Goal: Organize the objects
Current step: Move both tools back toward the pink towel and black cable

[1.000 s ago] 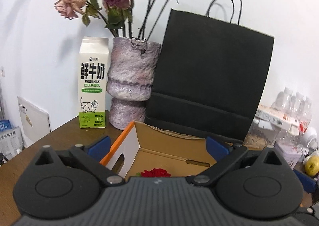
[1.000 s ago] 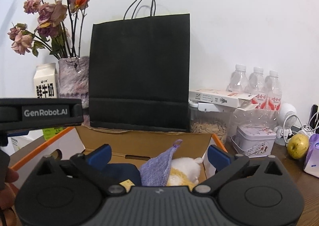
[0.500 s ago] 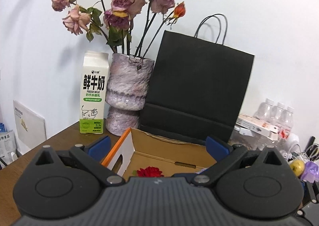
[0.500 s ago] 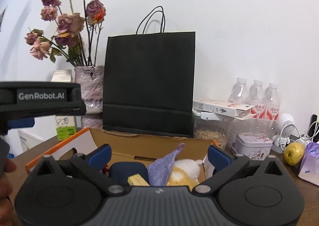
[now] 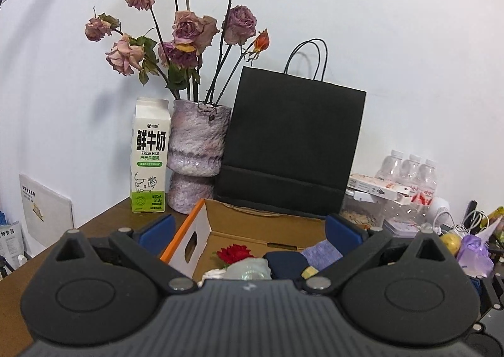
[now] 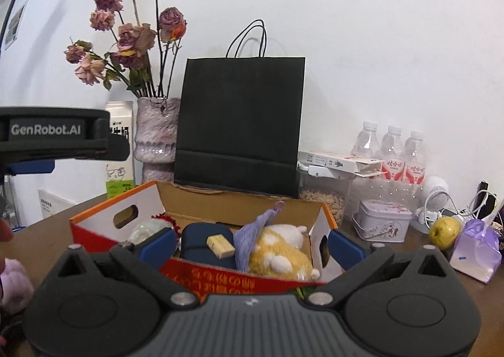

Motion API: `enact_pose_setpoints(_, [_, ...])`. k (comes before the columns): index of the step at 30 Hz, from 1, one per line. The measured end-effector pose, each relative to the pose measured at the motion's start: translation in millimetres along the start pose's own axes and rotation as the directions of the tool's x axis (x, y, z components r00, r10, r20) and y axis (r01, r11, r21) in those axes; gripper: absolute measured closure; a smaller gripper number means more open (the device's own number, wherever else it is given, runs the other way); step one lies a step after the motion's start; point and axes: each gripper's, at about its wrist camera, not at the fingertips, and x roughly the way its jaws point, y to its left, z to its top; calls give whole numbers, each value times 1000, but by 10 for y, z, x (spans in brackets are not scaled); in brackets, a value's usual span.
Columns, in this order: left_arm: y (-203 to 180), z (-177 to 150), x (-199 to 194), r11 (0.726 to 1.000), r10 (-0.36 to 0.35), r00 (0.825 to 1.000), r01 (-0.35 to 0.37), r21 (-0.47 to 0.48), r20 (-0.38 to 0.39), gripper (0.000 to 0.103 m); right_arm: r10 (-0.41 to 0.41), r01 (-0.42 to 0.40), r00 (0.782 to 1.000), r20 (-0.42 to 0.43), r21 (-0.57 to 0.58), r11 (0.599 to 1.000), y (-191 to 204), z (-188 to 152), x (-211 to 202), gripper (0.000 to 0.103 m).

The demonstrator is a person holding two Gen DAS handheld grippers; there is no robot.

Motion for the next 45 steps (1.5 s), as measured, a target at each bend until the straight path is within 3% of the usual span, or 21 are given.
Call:
enact_pose_setpoints(26, [245,-371,-1112,992,-60,996,66,107,-59,0,86,-83,993,-86,32,996,405,-534,-1047,0])
enact_pose_setpoints(39, [871,-286,-1682,992,15,997,-6,124,-75,0,138,-138,984,-116,8,990,808,-638,-1305,0])
enact_pose_setpoints(45, [1184,-295,-1835,991,60,993,-47,129,-100,0,202,-208,963,-178,-13,978,1018,-633,-1270,0])
